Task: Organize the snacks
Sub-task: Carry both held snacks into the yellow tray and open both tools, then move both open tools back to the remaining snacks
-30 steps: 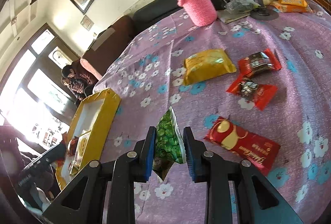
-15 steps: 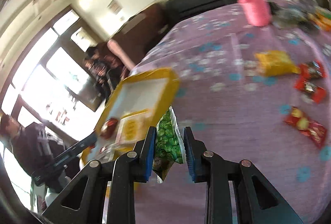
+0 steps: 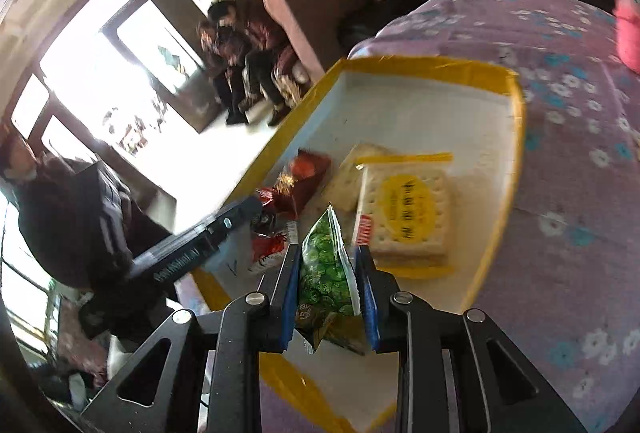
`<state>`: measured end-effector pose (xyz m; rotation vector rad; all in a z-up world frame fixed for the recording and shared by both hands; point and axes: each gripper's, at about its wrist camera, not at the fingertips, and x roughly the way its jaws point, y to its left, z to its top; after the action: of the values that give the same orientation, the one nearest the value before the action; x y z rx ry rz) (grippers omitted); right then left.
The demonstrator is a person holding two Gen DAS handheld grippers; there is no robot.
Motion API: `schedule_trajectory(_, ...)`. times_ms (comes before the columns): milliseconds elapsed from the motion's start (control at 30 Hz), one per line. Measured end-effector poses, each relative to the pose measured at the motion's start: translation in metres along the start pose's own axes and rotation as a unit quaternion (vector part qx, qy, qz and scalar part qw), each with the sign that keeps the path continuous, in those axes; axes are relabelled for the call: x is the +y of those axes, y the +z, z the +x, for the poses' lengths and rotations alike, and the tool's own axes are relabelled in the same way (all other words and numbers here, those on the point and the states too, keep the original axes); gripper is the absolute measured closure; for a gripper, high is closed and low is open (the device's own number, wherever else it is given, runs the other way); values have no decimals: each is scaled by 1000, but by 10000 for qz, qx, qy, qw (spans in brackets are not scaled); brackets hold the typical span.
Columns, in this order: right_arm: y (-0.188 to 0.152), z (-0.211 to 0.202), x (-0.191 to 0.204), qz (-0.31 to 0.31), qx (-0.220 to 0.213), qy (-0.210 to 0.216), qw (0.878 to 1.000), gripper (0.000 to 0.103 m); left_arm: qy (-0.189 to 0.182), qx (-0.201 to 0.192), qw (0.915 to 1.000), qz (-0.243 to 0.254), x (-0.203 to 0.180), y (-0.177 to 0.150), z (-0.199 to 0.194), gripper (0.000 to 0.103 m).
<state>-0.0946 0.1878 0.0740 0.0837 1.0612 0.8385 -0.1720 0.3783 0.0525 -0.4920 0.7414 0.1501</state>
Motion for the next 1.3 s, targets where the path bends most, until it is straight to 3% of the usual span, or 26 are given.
schedule_trajectory(167, 10, 34, 10, -196, 282, -379, 9987, 76, -206, -156, 9996, -117, 7, 1, -16, 65)
schedule_trajectory(333, 23, 50, 15, -356, 282, -758, 9961, 70, 39, -457, 9985, -285, 14, 7, -37, 36)
schedule_trajectory(433, 26, 57, 19, -441, 220, -995, 9938, 68, 98, -569, 9975, -417, 16, 6, -46, 28)
schedule_trajectory(533, 28, 45, 24, -492, 3, -947, 9943, 68, 29, -597, 9969, -517, 19, 6, -52, 28)
schedule_trajectory(633, 28, 19, 31, -571, -328, -908, 9937, 55, 14, -590, 9967, -565, 16, 5, -55, 28)
schedule_trajectory(700, 26, 1, 32, -633, -578, -974, 9915, 52, 18, -615, 9968, -511, 10, 3, -58, 28)
schedule_trajectory(767, 21, -18, 30, -657, -765, -1031, 9895, 51, 161, -637, 9970, -420, -2, 3, -61, 27)
schedule_trajectory(833, 13, -32, 24, -633, -887, -1051, 9885, 48, 627, -537, 9960, -353, -17, 4, -61, 19)
schedule_trajectory(900, 3, -45, 12, -512, -985, -1067, 9881, 47, 779, -405, 9960, -182, -31, 3, -59, 19)
schedule_trajectory(933, 0, -51, 6, -430, -1003, -1067, 9883, 47, 676, -376, 9970, -86, -38, 1, -60, 19)
schedule_trajectory(1100, -40, -87, -53, 235, -1093, -1214, 9863, 47, -455, -663, 9963, 289, -73, -18, -78, 19)
schedule_trajectory(1300, -95, -161, -155, 1300, -1470, -1731, 9652, 46, -284, -805, 9917, 959, -136, -32, -88, 19)
